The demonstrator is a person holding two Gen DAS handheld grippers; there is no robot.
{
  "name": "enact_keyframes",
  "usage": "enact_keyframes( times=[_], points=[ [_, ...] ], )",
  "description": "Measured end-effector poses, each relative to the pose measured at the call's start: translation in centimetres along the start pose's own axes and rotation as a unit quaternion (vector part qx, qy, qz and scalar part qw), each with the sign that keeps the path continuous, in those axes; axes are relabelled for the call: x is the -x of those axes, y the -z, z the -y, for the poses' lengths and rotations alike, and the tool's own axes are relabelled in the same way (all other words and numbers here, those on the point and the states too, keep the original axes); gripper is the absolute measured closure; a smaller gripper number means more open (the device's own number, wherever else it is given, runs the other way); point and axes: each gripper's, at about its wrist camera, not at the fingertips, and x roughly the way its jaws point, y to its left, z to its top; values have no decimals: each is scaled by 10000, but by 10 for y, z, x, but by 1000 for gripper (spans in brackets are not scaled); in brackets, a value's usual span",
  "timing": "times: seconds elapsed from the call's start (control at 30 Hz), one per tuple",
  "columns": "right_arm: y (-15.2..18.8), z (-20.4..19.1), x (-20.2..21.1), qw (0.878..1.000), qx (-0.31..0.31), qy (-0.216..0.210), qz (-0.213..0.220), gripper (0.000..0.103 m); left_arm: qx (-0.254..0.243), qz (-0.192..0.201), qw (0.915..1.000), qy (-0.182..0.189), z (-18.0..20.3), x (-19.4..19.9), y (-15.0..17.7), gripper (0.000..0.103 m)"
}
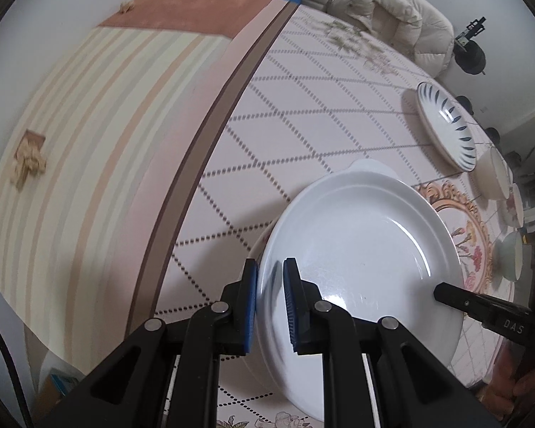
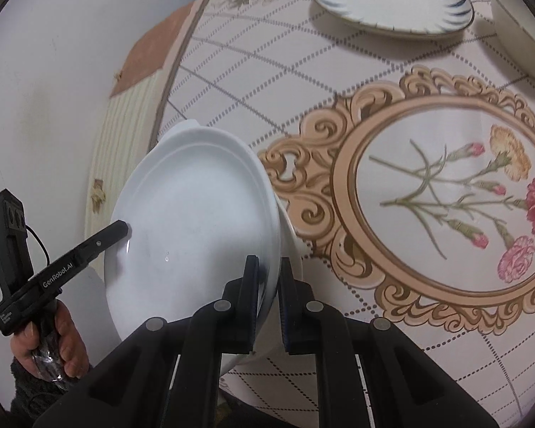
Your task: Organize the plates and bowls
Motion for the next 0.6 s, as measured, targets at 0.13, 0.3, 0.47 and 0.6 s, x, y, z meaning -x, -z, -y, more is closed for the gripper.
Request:
enact_keyframes(
  times=[0.13, 0.3, 0.47, 0.6],
  points=[
    [6, 3, -7, 9999, 68, 79, -57, 91, 24, -115, 9999, -68, 0, -9, 11, 91],
    [5, 1, -13, 9997, 156, 164, -112, 92, 29, -225, 9995, -198, -1, -18, 17, 91],
    [0, -2, -14, 9995, 172, 249, -129, 92, -45, -301, 9992, -261, -1, -19, 17, 91],
    [-5, -6, -19, 9992, 73, 306, -233, 92, -200, -434, 9979, -429, 4, -20, 16, 91]
  ],
)
